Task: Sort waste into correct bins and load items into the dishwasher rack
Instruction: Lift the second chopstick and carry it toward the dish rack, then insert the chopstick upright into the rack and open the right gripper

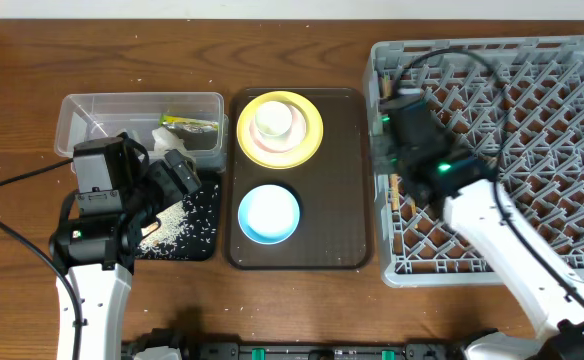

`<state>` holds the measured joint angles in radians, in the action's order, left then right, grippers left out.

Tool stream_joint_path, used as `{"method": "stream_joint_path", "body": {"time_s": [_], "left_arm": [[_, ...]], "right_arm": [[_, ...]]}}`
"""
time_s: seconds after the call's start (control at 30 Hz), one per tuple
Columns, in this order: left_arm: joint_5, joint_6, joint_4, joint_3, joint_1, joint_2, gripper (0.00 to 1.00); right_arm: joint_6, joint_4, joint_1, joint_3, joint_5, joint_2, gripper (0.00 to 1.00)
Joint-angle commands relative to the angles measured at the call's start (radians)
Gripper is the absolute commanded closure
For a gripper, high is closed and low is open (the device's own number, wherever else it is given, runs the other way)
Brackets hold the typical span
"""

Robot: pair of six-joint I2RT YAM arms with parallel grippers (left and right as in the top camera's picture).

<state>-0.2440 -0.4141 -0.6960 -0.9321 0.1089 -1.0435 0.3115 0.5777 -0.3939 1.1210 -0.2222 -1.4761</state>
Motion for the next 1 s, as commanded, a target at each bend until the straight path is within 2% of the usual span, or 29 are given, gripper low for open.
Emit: {"method": "stream_joint_path", "body": {"time_s": [0.0, 0.3, 0.97], "left_arm": [[0.002, 0.013, 0.000, -0.022, 0.004, 0.000, 0.04], [0.002, 0.013, 0.000, -0.022, 0.004, -0.001, 0.05], [0.002, 0.013, 0.000, -0.022, 0.004, -0.001, 0.04]], "right_arm": [[-0.061, 0.019, 0.068, 0.012, -0.032, 0.010, 0.99], [-0.130, 0.069, 0.179, 0.008, 0.046, 0.009, 0.99], [-0.153, 0.061, 0.191, -0.003, 0.066, -0.122, 0.99]]}}
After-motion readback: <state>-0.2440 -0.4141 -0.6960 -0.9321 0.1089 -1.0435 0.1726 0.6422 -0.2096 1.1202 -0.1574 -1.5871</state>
